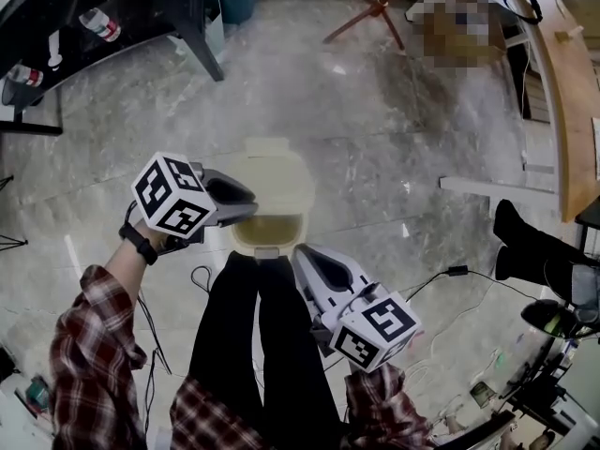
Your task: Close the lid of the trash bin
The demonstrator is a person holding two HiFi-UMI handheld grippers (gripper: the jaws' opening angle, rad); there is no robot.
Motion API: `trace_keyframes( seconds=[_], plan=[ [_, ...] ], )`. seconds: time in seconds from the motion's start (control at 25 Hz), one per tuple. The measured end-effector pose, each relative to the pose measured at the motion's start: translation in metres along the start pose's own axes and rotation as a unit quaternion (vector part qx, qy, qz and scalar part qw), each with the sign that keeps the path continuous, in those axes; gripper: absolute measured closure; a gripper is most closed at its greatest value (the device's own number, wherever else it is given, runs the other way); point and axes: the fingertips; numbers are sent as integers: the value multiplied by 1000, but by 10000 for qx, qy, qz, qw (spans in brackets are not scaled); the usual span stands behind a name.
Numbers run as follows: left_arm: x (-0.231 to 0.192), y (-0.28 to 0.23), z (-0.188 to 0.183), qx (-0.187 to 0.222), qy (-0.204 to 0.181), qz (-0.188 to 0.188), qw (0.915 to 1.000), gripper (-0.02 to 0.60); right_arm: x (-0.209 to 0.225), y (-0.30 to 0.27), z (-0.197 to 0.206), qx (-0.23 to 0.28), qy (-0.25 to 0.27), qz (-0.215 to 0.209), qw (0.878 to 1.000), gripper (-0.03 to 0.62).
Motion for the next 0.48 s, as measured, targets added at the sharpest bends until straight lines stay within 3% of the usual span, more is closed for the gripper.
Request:
trace_keyframes(
  seconds=[0.28,0.48],
  plan=[
    [14,-27,52,184,61,-111,9998,509,1,-4,16,-28,-95,25,9999,580],
    [11,-51,86,145,41,-371,9992,555,5,-9,34,-63,-262,65,9996,580]
  ],
)
Point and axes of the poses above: the fingertips, and each gripper's own axes: y backward along the fingers, x to its right, z out of its underside, and after that the axes turned 5 degrees about -z, right-handed
